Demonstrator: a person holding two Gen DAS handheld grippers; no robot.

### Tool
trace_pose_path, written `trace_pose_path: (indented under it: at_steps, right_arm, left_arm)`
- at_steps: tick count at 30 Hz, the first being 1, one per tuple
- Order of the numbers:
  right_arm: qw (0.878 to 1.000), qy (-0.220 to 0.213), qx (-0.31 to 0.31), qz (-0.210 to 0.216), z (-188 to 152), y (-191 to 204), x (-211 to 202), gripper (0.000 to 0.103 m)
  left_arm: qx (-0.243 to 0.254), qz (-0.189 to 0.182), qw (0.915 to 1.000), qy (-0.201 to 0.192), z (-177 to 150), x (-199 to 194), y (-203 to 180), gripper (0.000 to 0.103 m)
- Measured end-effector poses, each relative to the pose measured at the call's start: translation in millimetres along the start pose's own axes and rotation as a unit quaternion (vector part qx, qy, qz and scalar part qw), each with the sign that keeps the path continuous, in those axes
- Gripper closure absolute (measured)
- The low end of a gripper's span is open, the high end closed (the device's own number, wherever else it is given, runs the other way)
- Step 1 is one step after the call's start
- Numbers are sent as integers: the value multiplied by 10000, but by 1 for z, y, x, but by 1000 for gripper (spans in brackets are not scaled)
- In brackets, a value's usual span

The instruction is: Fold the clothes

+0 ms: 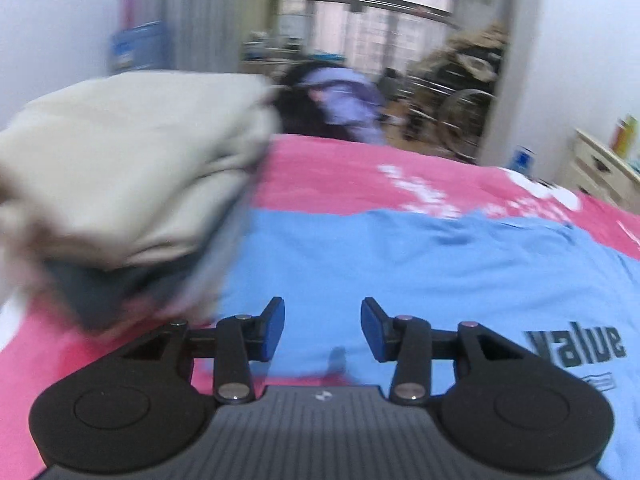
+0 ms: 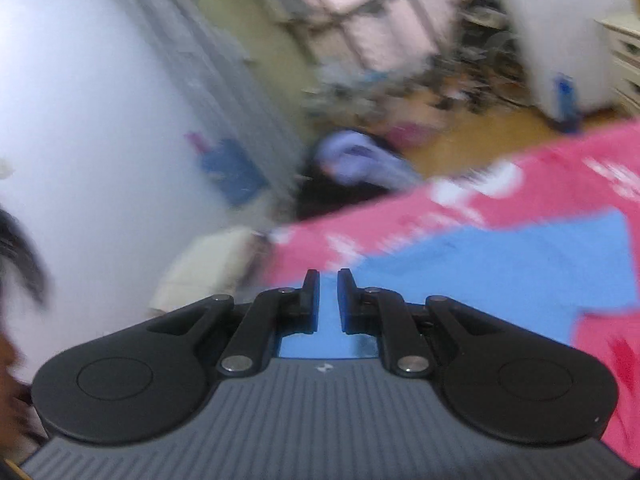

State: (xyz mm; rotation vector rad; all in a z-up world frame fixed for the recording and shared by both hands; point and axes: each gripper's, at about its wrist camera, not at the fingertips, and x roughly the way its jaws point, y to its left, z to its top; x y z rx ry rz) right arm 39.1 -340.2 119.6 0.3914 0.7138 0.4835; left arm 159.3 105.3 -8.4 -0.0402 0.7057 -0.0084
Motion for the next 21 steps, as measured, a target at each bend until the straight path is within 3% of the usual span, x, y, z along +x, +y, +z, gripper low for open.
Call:
trace_pose_path:
  at_steps: [2, 5, 9, 12, 18, 21]
  right_arm:
    - [9977, 347, -306, -499, -8, -12, 29, 93]
    - [9905, 764, -818, -800, -14, -25, 91, 93]
    - [9883, 1224, -702, -583, -15, -42, 177, 94]
    - [9872, 1407, -715, -240, -13, -37, 238, 94]
    - [9756, 1230, -1777, 398, -8, 16, 343, 95]
    - [9662, 1193, -2235, 466, -10, 35, 377, 95]
  left_arm:
    - [219, -66, 9997, -7, 7, 20, -18, 59]
    - [548, -165, 9984, -17, 17, 51, -44, 60]
    - [959, -299, 9949, -10, 30, 91, -76, 61]
    - [1150, -274, 9930, 66, 32, 112, -84, 68]
    - [1263, -41, 9920, 74, 23, 128, -82, 67]
    - [1201, -4, 9928, -32, 18, 124, -76, 64]
